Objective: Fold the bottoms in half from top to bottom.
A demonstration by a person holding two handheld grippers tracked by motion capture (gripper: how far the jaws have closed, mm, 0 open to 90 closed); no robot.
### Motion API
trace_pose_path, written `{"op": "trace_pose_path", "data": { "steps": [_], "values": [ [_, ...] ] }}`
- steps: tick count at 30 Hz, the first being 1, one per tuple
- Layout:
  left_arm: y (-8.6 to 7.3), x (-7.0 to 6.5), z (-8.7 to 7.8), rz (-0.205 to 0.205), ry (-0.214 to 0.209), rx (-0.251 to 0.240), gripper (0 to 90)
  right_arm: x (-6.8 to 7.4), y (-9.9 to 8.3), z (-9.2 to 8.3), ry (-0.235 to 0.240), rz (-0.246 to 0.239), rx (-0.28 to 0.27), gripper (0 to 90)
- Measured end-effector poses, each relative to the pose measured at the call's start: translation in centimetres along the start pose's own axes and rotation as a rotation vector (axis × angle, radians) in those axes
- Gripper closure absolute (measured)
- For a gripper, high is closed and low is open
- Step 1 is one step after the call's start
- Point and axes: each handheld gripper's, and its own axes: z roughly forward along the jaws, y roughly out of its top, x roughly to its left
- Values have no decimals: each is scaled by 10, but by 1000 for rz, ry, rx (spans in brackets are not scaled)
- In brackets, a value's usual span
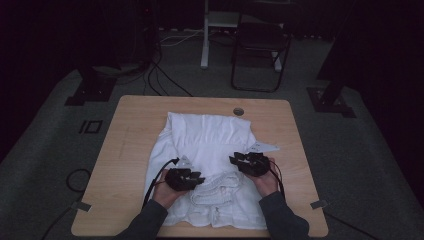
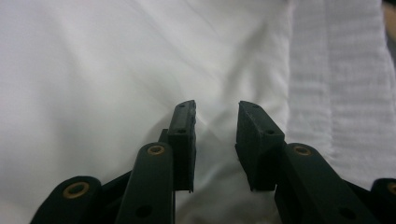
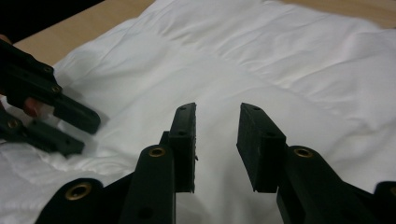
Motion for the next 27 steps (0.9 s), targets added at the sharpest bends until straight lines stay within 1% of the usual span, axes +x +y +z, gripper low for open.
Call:
{"op": "trace_pose_path", "data": {
  "steps": [2,4,6,8,10,11,12,13,14,16,17,18,19,20,21,23,24,25,26,27],
  "values": [
    [-7,-5,0,7,-6,15,686,8,-4,2,25,-14,24,667],
    [-14,-6,-3,3,-9,15,688,18,-12,3,55,-27,50,666],
    [-18,-5,-8,-11,-18,11,688,29,-22,1,79,-60,83,667],
    [-19,-4,-13,-12,-21,11,684,38,-35,-1,95,-92,131,692],
    [-17,-2,-18,-11,-5,-3,665,44,-47,2,69,-130,223,715],
    [-14,0,-21,-8,14,-10,651,44,-52,4,65,-142,257,717],
    [-10,3,-24,-3,36,-18,642,43,-53,5,74,-141,261,715],
    [-6,7,-27,-10,56,-30,636,40,-51,4,83,-133,254,692],
    [-1,12,-29,-18,75,-51,629,37,-45,2,71,-125,235,677],
    [11,22,-31,-19,128,-79,616,29,-30,-4,41,-116,167,638],
    [18,28,-31,-21,153,-86,609,25,-21,-5,23,-118,132,622],
    [24,35,-29,-22,176,-87,604,19,-12,-4,-1,-121,105,610],
    [29,43,-27,-25,192,-97,603,12,-3,-2,-23,-113,91,602],
    [34,50,-23,-43,203,-102,593,4,4,2,-42,-103,75,597],
    [39,57,-19,-51,216,-93,592,-4,11,7,-64,-93,65,589],
    [43,72,-7,-61,248,-79,586,-19,22,21,-97,-84,65,582],
    [43,79,-1,-69,257,-66,585,-26,25,29,-113,-82,70,577],
    [41,85,5,-83,261,-53,577,-32,27,38,-127,-72,80,575],
    [38,91,10,-97,261,-38,570,-39,27,47,-135,-48,95,572],
    [34,95,15,-108,258,-23,569,-44,25,56,-149,-40,115,569]
  ]
}}
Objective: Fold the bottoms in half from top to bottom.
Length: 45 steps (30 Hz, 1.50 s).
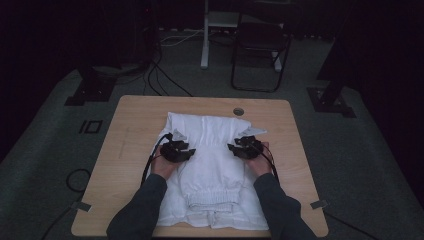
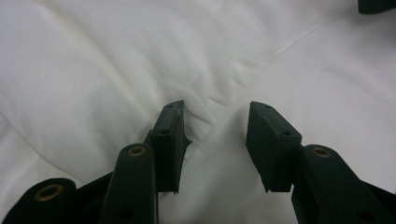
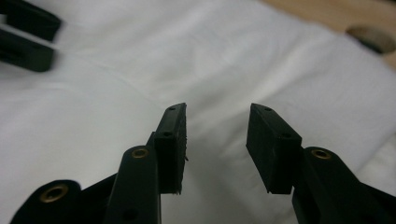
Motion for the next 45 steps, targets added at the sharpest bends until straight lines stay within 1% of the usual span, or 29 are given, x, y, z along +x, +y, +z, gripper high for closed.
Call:
{"op": "trace_pose_path", "data": {
  "steps": [1,3,4,5,6,7,9,13,16,18,20,22,23,24,25,27,29,31,32,33,35,36,37,39,40,41,42,43,45],
  "values": [
    [-4,3,4,-7,-12,5,565,-3,-3,9,-9,10,21,563],
    [-14,5,6,-30,-34,-34,560,-7,-11,25,-13,31,72,555],
    [-17,6,5,-38,-42,-47,560,-8,-16,29,-6,45,76,553],
    [-21,6,4,-46,-47,-63,560,-8,-20,28,-5,60,49,553],
    [-21,6,4,-46,-47,-63,560,-8,-20,28,-5,60,49,553],
    [-27,2,-1,-44,-56,-69,560,-8,-23,26,-3,74,39,553],
    [-33,-4,-5,-42,-59,-70,560,-2,-30,19,7,66,41,553],
    [-48,-22,-19,-30,-58,-68,559,10,-43,5,23,56,36,554],
    [-61,-36,-30,-34,-62,-70,559,23,-55,-8,29,42,29,554],
    [-69,-45,-38,-26,-63,-68,559,33,-64,-18,37,40,29,554],
    [-77,-55,-45,-22,-63,-66,559,39,-70,-25,50,42,34,554],
    [-85,-64,-52,-30,-67,-65,559,46,-77,-34,62,37,37,554],
    [-88,-69,-55,-30,-60,-66,560,51,-81,-39,69,30,41,554],
    [-90,-73,-58,-30,-52,-69,560,53,-83,-42,77,18,41,554],
    [-90,-76,-61,-15,-44,-66,560,55,-85,-44,86,9,42,555],
    [-84,-76,-67,2,-32,-78,563,55,-87,-47,100,14,44,555],
    [-72,-70,-74,17,7,-103,559,53,-86,-46,109,21,47,557],
    [-54,-57,-81,27,63,-139,558,52,-85,-46,113,20,57,556],
    [-45,-48,-84,21,85,-154,553,53,-84,-46,112,19,61,556],
    [-36,-38,-84,2,101,-165,535,53,-84,-46,111,17,65,557],
    [-20,-18,-83,-32,127,-163,493,53,-82,-46,113,14,78,558],
    [-15,-9,-80,-40,148,-170,490,52,-81,-45,115,11,86,560],
    [-10,0,-77,-58,162,-169,489,52,-80,-45,117,10,93,560],
    [-2,17,-67,-92,191,-138,480,52,-79,-45,118,3,98,560],
    [0,25,-62,-112,199,-125,477,52,-79,-45,117,1,97,560],
    [1,32,-56,-139,195,-107,463,52,-79,-45,118,3,96,560],
    [1,38,-50,-158,187,-89,454,52,-80,-45,121,5,94,560],
    [-1,42,-44,-174,192,-76,448,51,-80,-45,124,9,93,560],
    [-3,47,-36,-190,205,-50,419,51,-80,-45,128,11,92,560]
  ]
}}
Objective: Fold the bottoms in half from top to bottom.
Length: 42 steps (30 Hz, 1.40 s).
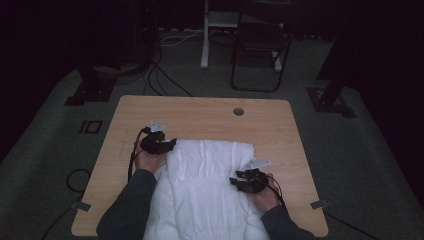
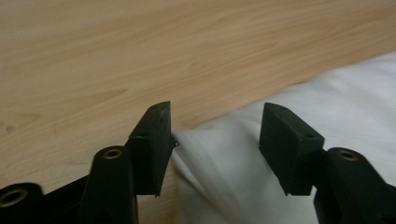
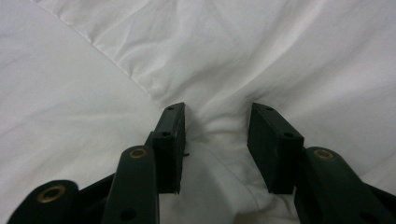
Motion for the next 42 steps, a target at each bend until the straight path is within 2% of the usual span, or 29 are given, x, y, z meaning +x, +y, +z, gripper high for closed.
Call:
{"op": "trace_pose_path", "data": {
  "steps": [3,4,5,8,10,11,12,14,17,18,20,23,25,29,32,34,36,37,39,41,42],
  "values": [
    [-7,6,9,-28,-17,31,422,0,0,0,2,0,1,559],
    [-9,8,11,-32,-34,44,464,0,1,0,1,-3,3,559],
    [-11,9,13,-31,-55,55,557,0,1,0,2,-3,7,559],
    [-14,6,14,12,-59,75,770,-2,6,-2,6,-26,18,544],
    [-14,5,14,24,-54,75,812,-4,9,-5,-6,-42,7,546],
    [-12,5,14,28,-53,82,812,-6,14,-9,-39,-50,-14,545],
    [-11,5,15,18,-55,79,799,-18,26,-20,-89,-22,-70,527],
    [-11,8,16,-4,-33,83,673,-35,38,-25,-145,9,-108,497],
    [-12,14,19,-51,-29,91,520,-67,51,-21,-186,99,-108,442],
    [-13,16,19,-57,-31,95,483,-77,54,-17,-186,137,-90,429],
    [-14,18,20,-69,-40,90,464,-95,55,-7,-190,181,-83,416],
    [-16,19,22,-82,-59,94,459,-112,55,8,-139,244,-59,390],
    [-18,21,23,-103,-78,91,462,-116,54,16,-118,251,-41,390],
    [-20,22,22,-111,-97,87,481,-116,51,25,-91,253,4,390],
    [-20,23,22,-109,-104,86,484,-115,49,26,-85,247,-6,396],
    [-20,23,21,-116,-115,87,502,-113,48,26,-80,237,-3,414],
    [-21,23,21,-114,-131,85,540,-110,49,25,-89,209,11,473],
    [-22,23,21,-116,-148,88,588,-109,49,25,-83,203,19,538],
    [-22,21,21,-104,-173,88,705,-106,51,25,-54,208,43,730],
    [-20,21,19,-89,-173,84,803,-104,52,25,-72,180,62,837],
    [-19,22,16,-94,-176,75,826,-105,53,24,-84,175,54,854]
  ]
}}
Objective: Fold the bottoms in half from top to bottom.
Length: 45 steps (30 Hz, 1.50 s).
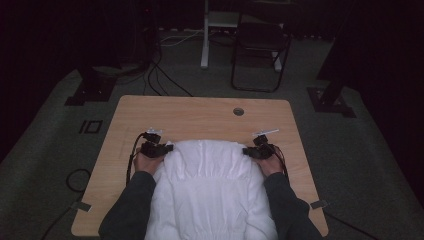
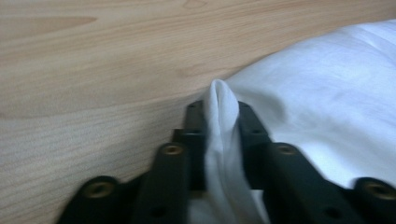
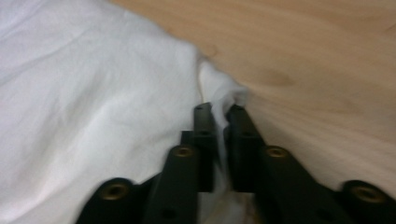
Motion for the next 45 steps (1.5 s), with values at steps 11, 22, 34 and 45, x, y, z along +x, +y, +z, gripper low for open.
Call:
{"op": "trace_pose_path", "data": {
  "steps": [11,22,34,45],
  "values": [
    [43,4,-51,-19,-45,-210,842,-1,38,-48,-80,-40,-234,866],
    [44,-13,-87,35,-95,-313,836,5,43,-88,-51,-96,-364,864],
    [-39,-41,-117,149,-149,-230,836,34,-36,-118,44,-171,-334,863],
    [-98,-53,-76,174,-71,8,833,50,-100,-72,31,-219,-79,861]
  ]
}}
